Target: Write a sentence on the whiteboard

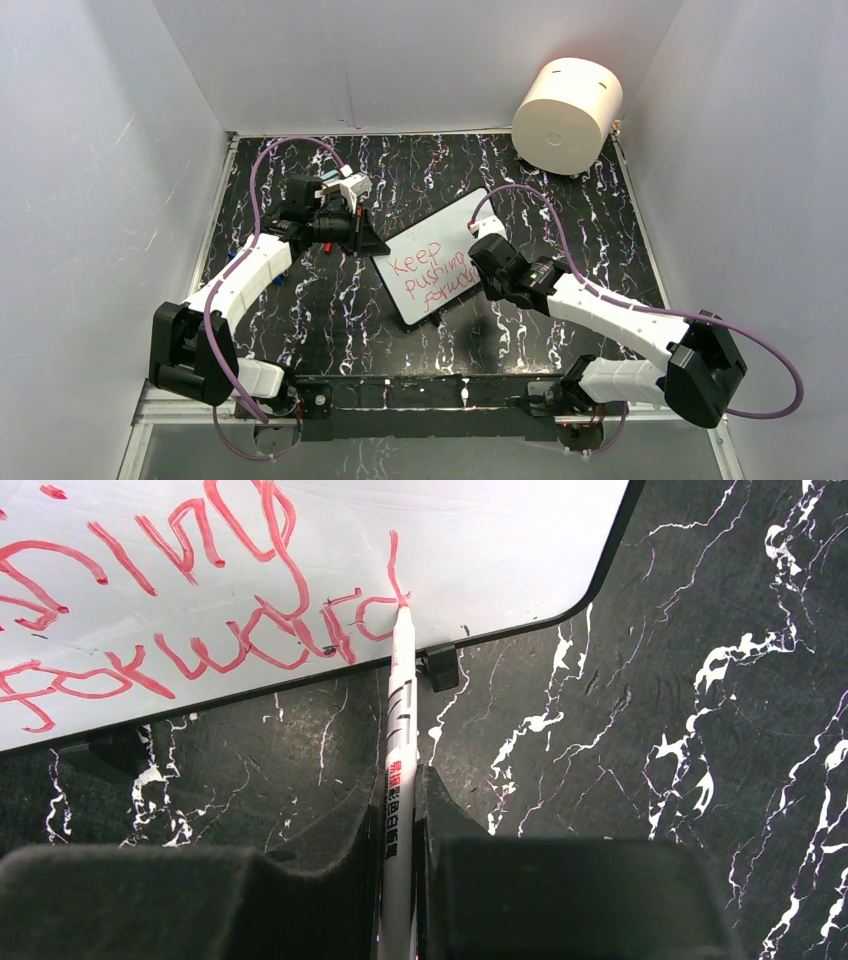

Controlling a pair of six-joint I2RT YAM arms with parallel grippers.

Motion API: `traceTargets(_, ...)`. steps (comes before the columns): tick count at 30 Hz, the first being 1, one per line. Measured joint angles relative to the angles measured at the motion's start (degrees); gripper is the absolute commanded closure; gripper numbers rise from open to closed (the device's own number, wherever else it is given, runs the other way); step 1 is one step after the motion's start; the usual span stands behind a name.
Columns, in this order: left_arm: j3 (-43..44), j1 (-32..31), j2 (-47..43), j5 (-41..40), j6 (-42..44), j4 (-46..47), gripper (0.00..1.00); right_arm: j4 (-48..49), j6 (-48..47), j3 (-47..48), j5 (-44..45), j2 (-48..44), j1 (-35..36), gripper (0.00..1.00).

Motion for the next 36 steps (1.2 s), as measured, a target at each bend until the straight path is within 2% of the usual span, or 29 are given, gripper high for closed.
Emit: traceTargets(36,0.00,0.00,0.00,-0.02,0.00,0.00,1.00,-0.90,1.38,0.00,-0.09,1.03,-0.72,1.00)
